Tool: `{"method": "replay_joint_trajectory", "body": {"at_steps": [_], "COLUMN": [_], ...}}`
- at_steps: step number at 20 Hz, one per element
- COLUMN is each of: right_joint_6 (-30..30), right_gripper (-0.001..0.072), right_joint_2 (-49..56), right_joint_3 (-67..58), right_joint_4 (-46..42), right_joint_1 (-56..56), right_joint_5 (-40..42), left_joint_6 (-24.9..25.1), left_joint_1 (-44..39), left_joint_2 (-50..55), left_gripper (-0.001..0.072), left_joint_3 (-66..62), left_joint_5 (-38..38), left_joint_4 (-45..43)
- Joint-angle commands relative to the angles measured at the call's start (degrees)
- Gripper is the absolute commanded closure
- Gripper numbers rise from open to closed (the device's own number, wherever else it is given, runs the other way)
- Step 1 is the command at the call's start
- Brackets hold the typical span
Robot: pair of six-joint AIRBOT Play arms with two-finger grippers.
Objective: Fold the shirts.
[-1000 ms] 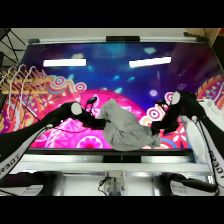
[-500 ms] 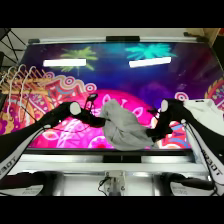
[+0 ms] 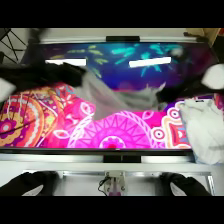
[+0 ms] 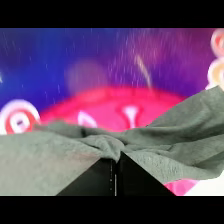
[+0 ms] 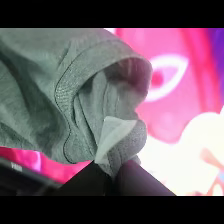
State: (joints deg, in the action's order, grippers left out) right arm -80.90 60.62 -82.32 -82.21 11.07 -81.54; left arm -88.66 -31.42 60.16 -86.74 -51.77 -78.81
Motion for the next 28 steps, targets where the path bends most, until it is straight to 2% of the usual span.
{"method": "replay_joint_trajectory", "body": {"at_steps": [1,4,7,9,11,13,15,17,18,20,21,22,24,26,28], "right_joint_6": [0.7,-3.2,-6.1,-6.3,-6.3,-6.4,-6.4,-6.6,-7.5,-13.4,-15.7,-18.0,-20.2,-20.2,-20.2], "right_gripper": [0.0652,0.0652,0.0652,0.0652,0.0652,0.0651,0.0651,0.0651,0.0651,0.0651,0.0651,0.0651,0.0651,0.0651,0.0651], "right_joint_2": [-12.3,-20.2,-23.5,-22.4,-19.1,-14.6,-10.3,-6.3,-4.2,0.3,3.1,6.5,13.4,18.5,22.6], "right_joint_3": [-15.2,-19.5,-19.5,-19.5,-19.4,-17.4,-11.5,-3.0,1.6,8.8,11.0,12.2,12.2,12.2,12.2], "right_joint_4": [-0.6,-0.3,-0.3,-0.6,-1.0,-2.8,-6.1,-8.2,-8.3,-7.6,-6.8,-6.0,-1.9,4.5,7.2], "right_joint_1": [0.1,0.1,0.1,0.1,0.1,0.1,0.1,0.1,0.1,0.1,0.1,0.1,0.1,0.1,0.2], "right_joint_5": [10.1,17.7,17.2,12.2,2.9,-7.5,-12.3,-8.0,-2.1,12.7,19.4,25.3,31.6,33.4,33.6], "left_joint_6": [0.5,0.4,0.4,0.3,-0.4,-1.6,-3.4,-6.6,-10.4,-20.3,-22.9,-23.8,-23.8,-23.7,-23.7], "left_joint_1": [0.0,0.0,0.0,0.0,0.0,0.0,0.1,2.0,3.2,4.9,5.4,5.5,5.7,5.7,5.7], "left_joint_2": [-8.7,-13.9,-15.6,-14.7,-13.1,-10.8,-8.0,-4.1,-1.5,4.3,7.7,11.0,16.8,21.2,24.1], "left_gripper": [0.0679,0.0679,0.0679,0.0679,0.0679,0.0679,0.0678,0.0678,0.0678,0.0676,0.0676,0.0676,0.0676,0.0675,0.0659], "left_joint_3": [-14.7,-18.6,-18.6,-17.6,-14.0,-7.8,0.8,9.3,13.3,18.3,18.9,18.8,18.8,18.8,18.8], "left_joint_5": [3.8,6.0,2.2,-1.4,-4.8,-9.2,-11.5,-9.2,-6.0,1.9,5.5,8.7,15.3,17.2,16.8], "left_joint_4": [-3.8,-3.8,-3.8,-4.9,-7.0,-11.0,-16.2,-17.4,-17.4,-17.4,-17.4,-17.3,-15.8,-12.9,-10.3]}}
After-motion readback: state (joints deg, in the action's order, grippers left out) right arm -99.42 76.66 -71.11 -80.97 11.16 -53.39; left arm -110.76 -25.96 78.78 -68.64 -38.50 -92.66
